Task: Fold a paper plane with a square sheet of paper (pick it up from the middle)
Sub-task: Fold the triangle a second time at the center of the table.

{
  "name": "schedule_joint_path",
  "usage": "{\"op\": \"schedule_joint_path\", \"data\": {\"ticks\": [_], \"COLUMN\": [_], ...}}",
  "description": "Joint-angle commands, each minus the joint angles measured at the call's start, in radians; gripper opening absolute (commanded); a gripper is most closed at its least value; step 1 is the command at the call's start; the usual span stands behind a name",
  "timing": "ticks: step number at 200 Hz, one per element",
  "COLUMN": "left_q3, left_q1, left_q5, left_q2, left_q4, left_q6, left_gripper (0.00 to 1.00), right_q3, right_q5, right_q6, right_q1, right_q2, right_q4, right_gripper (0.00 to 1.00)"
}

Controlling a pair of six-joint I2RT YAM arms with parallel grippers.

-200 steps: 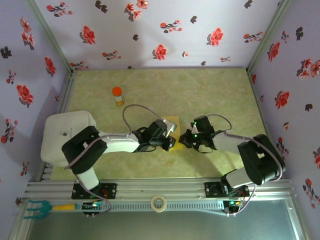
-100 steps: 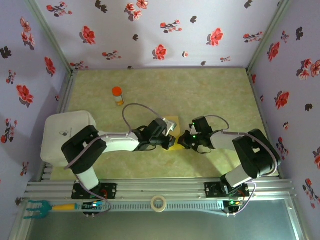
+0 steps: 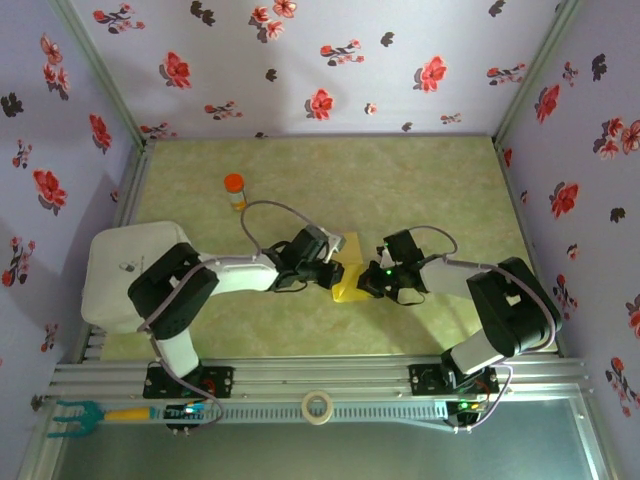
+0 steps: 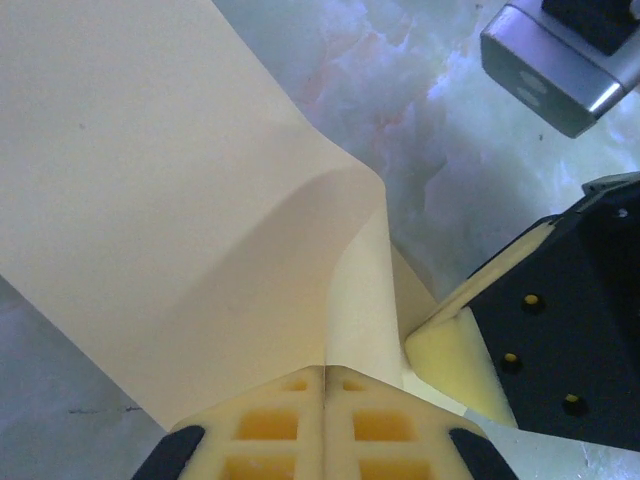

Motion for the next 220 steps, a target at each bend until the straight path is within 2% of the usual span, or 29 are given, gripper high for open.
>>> {"op": "schedule_joint_path", "data": {"ticks": [1,78,146,220], "left_q3": [0.034,0.034,-0.036,-0.041], "left_q1": [0.009,0.011,0.011,0.011], "left_q5": [0.017,0.019,0.031,0.042], "left_q2": [0.031,0.068,0.075,0.060], "left_q4": [-0.032,-0.033,0.060,0.089], "left_q6": [0.032,0.024,-0.073,-0.107], "left_gripper": [0.00,0.01,0.01,0.02], "right_q3": [0.004,0.022,-0.022,-0.047], "right_q5": [0.052,0.037,-0.001,-0.010], "right_q6": [-0.028,-0.024,0.081,0.170], "right_q1": [-0.006,-0.006,-0.003,0.031], "right_q2": [0.008,-0.007,-0.091,-0.051], "right_q4": [-0.093,-0.096,-0.005,0.101], "right_gripper": [0.00,0.02,0.05,0.05]}}
